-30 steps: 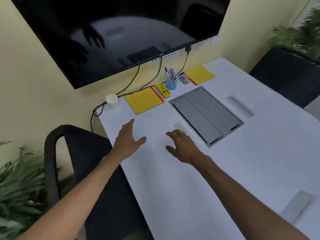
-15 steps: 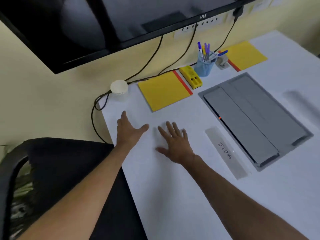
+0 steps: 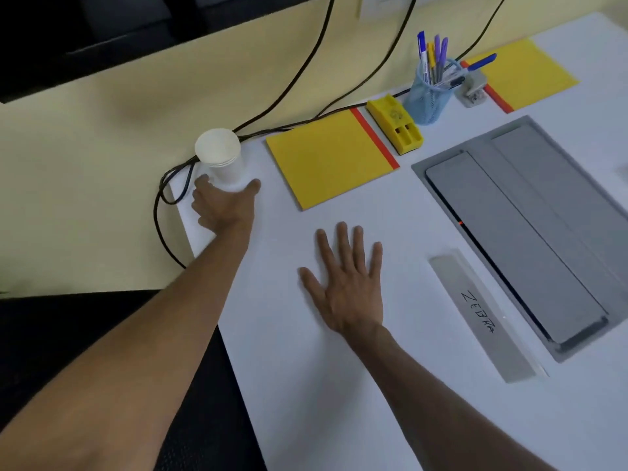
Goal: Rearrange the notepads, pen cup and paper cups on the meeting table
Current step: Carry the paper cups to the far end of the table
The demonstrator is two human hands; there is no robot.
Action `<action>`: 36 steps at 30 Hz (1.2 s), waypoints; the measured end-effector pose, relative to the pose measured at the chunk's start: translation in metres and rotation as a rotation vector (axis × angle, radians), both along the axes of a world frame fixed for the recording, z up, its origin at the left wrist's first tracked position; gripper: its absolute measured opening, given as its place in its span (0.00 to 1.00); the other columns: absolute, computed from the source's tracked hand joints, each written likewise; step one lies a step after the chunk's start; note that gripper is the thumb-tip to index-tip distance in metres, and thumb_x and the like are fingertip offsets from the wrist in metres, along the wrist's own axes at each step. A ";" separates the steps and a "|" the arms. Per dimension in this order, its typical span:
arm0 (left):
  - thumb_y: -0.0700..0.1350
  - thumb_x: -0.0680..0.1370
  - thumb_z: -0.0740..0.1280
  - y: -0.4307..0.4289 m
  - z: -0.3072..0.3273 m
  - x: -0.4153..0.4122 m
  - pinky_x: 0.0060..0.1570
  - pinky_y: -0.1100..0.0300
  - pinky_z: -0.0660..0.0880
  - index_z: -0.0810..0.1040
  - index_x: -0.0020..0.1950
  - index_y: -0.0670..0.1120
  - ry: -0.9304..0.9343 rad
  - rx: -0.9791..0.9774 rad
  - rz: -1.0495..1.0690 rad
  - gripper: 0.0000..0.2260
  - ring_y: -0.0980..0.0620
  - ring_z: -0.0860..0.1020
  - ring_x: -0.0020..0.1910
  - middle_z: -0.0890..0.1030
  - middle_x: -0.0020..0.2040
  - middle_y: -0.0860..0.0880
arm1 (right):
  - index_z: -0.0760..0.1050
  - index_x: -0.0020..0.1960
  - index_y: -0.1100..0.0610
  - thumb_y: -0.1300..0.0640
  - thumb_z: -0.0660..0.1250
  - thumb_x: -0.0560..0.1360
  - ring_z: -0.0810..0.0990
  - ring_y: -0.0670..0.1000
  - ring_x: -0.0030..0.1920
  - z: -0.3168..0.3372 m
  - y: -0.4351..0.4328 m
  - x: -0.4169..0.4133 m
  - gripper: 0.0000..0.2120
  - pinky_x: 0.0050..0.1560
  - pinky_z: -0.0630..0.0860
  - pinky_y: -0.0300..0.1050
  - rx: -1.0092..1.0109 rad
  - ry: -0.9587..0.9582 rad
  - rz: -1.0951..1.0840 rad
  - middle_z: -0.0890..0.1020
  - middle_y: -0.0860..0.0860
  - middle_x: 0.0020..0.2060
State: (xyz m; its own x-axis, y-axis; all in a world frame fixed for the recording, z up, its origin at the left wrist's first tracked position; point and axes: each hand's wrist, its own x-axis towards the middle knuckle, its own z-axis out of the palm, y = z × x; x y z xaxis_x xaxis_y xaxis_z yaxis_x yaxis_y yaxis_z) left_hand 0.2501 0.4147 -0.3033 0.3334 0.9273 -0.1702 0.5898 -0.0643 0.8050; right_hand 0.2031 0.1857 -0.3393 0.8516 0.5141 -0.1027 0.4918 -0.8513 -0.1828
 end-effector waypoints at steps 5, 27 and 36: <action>0.60 0.64 0.78 0.011 -0.002 0.027 0.68 0.43 0.62 0.64 0.74 0.45 0.049 0.043 0.066 0.44 0.44 0.65 0.73 0.71 0.72 0.46 | 0.40 0.81 0.47 0.32 0.40 0.80 0.36 0.58 0.80 -0.003 0.002 -0.002 0.34 0.77 0.44 0.67 0.005 -0.014 -0.009 0.42 0.53 0.81; 0.48 0.67 0.80 -0.069 0.057 -0.049 0.51 0.54 0.73 0.68 0.67 0.45 -0.118 -0.204 -0.312 0.34 0.42 0.76 0.62 0.78 0.61 0.44 | 0.48 0.81 0.48 0.37 0.62 0.78 0.43 0.54 0.81 0.043 -0.011 0.021 0.40 0.79 0.45 0.59 0.107 0.375 -0.006 0.46 0.50 0.82; 0.44 0.63 0.83 -0.175 0.102 -0.108 0.44 0.60 0.80 0.76 0.62 0.51 -0.176 -0.576 -0.683 0.31 0.57 0.82 0.50 0.83 0.54 0.52 | 0.67 0.66 0.34 0.46 0.78 0.66 0.77 0.38 0.60 0.131 -0.082 -0.046 0.33 0.58 0.76 0.40 0.924 0.518 -0.299 0.78 0.36 0.61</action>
